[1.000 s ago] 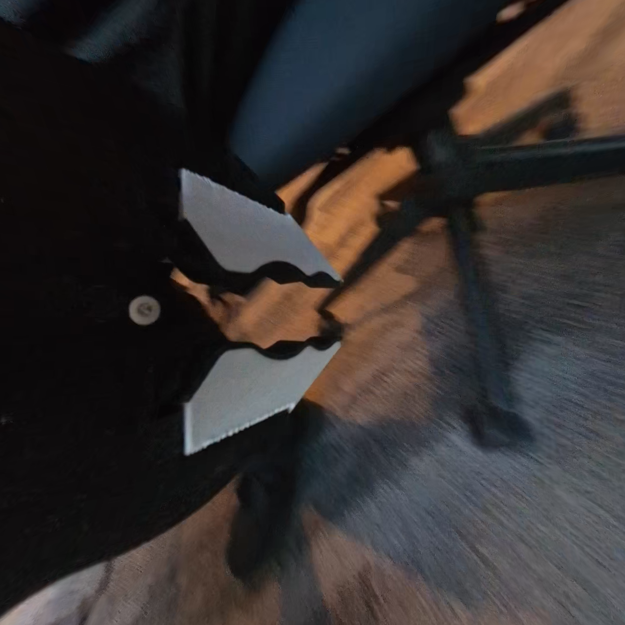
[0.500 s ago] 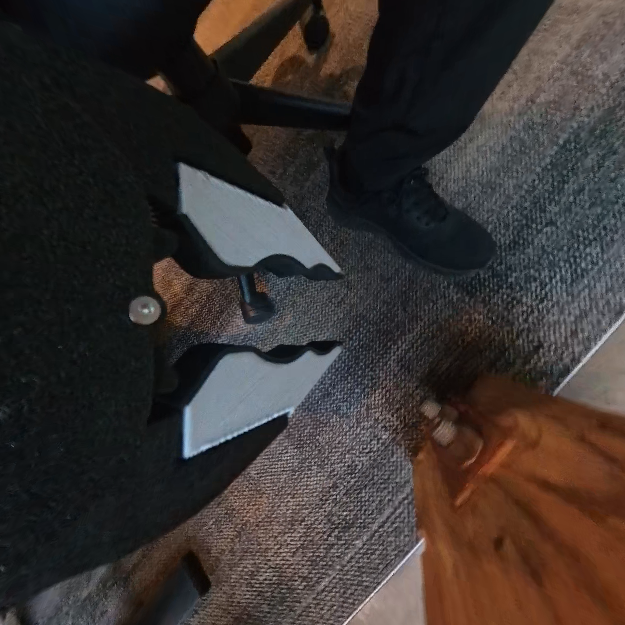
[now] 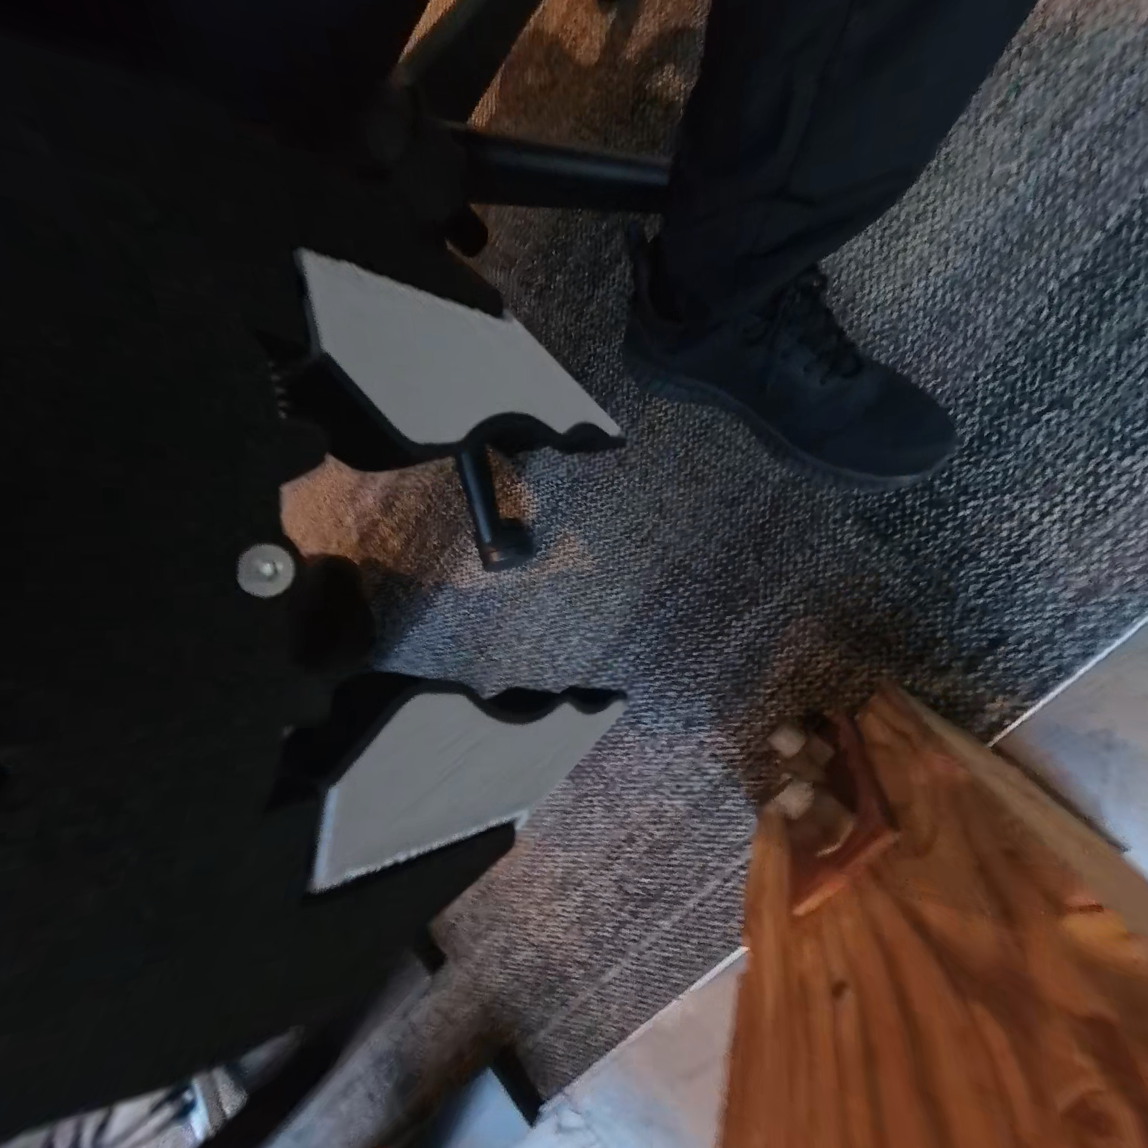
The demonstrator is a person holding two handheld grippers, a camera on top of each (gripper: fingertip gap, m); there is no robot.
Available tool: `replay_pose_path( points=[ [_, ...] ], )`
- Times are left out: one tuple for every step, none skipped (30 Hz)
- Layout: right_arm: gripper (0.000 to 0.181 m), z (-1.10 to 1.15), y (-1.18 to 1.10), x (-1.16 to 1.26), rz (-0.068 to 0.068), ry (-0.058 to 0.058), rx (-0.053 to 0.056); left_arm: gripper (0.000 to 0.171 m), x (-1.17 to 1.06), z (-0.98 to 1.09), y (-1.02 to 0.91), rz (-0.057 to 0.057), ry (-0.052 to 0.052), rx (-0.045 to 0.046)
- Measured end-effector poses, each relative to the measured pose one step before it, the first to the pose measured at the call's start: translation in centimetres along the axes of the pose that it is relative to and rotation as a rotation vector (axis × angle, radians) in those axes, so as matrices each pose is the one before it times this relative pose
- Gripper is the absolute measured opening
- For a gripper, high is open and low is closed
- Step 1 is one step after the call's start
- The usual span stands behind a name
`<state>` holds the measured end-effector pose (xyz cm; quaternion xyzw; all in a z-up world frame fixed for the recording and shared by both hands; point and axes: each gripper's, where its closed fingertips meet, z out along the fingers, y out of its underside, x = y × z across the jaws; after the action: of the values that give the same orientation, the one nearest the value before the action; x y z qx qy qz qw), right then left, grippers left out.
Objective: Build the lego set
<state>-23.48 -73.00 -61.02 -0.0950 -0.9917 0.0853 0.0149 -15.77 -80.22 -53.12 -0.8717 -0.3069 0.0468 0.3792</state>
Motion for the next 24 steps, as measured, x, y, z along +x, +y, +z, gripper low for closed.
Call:
replay_pose_path(
  points=[
    [0.078,-0.145,0.786,0.39,0.0346,0.0011,-0.012,0.017,-0.06,0.198,-0.044,-0.0054,0.0061,-0.01497],
    [0.078,-0.144,0.704,0.359,0.031,-0.0031,-0.005,0.009,-0.081,0.11,-0.237,-0.0029,0.0034,-0.00504],
    [0.077,-0.17,0.635,0.402,0.0238,-0.002,0.0003,0.0,-0.098,0.035,-0.376,0.0005,-0.0019,0.00621],
    [0.072,-0.205,0.636,0.544,0.0195,0.0107,-0.0001,0.0,-0.275,-0.034,-0.306,0.0049,-0.0149,0.00784],
    [0.064,-0.287,0.613,0.585,0.019,0.0159,0.0002,0.0,-0.519,-0.043,-0.178,0.0052,-0.0294,0.00591],
    [0.05,-0.329,0.511,0.562,0.0191,0.0108,0.0036,0.0,-0.543,0.021,-0.061,0.0,-0.0252,0.00218],
    [0.028,-0.435,0.399,0.513,0.0192,0.0089,0.0093,0.0,-0.454,0.134,0.006,-0.0097,-0.0128,-0.00352],
    [0.006,-0.562,0.241,0.496,0.0212,0.009,0.0165,0.0,-0.399,0.25,-0.03,-0.0207,-0.0034,-0.0067],
    [0.0,-0.633,0.064,0.524,0.0235,0.0109,0.0251,0.0,-0.312,0.361,-0.179,-0.0251,0.0028,-0.00484],
    [0.0,-0.659,-0.025,0.582,0.026,0.0147,0.0269,0.0,-0.306,0.41,-0.409,-0.0184,-0.0015,0.00045],
    [0.0,-0.665,-0.067,0.537,0.027,0.0091,0.028,0.0,-0.32,0.438,-0.584,-0.0063,-0.0097,0.00269],
    [0.0,-0.739,-0.207,0.483,0.0292,0.0044,0.0379,0.0,-0.214,0.476,-0.727,0.0053,-0.0089,0.0036],
    [0.0,-0.877,-0.4,0.568,0.0368,0.0066,0.0504,0.0,-0.005,0.554,-0.872,0.0098,0.0007,0.00575],
    [0.0,-1.092,-0.612,0.64,0.0465,0.0059,0.0627,0.0,0.112,0.655,-0.976,0.0123,0.0044,0.00462],
    [0.0,-1.313,-0.882,0.544,0.0485,-0.0033,0.077,0.0,0.229,0.716,-1.066,0.02,0.0063,0.00278],
    [0.0,-1.456,-1.005,0.402,0.0397,-0.0104,0.0838,0.0,0.296,0.759,-1.204,0.0275,0.0017,0.00643],
    [0.0,-1.537,-0.913,0.42,0.0223,-0.003,0.0782,0.0,0.313,0.767,-1.432,0.0319,-0.0059,0.01424],
    [0.0,-1.536,-0.621,0.568,0.0037,0.0118,0.0644,0.0,0.498,0.83,-1.497,0.0341,-0.0003,0.01546],
    [0.0,-1.485,-0.301,0.599,-0.0057,0.0138,0.0497,0.0,0.762,0.966,-1.4,0.037,0.0124,0.00618],
    [0.0,-1.41,-0.036,0.636,-0.0025,0.0115,0.0367,0.0,0.916,1.169,-1.234,0.0408,0.0185,-0.00883],
    [0.0,-1.376,0.141,0.993,0.0007,0.0244,0.0287,0.0,1.116,1.371,-1.138,0.0493,0.0292,-0.02056],
    [0.0,-1.351,0.268,1.489,0.0072,0.0437,0.0242,0.0,1.135,1.577,-1.161,0.0521,0.0287,-0.02658],
    [0.0,-1.282,0.441,1.791,0.0164,0.0471,0.0205,0.0,1.023,1.761,-1.179,0.0477,0.0204,-0.03463],
    [0.0,-1.19,0.652,1.92,0.0305,0.0408,0.0196,0.0,1.005,1.867,-1.204,0.0448,0.0178,-0.04464]
  ],
)
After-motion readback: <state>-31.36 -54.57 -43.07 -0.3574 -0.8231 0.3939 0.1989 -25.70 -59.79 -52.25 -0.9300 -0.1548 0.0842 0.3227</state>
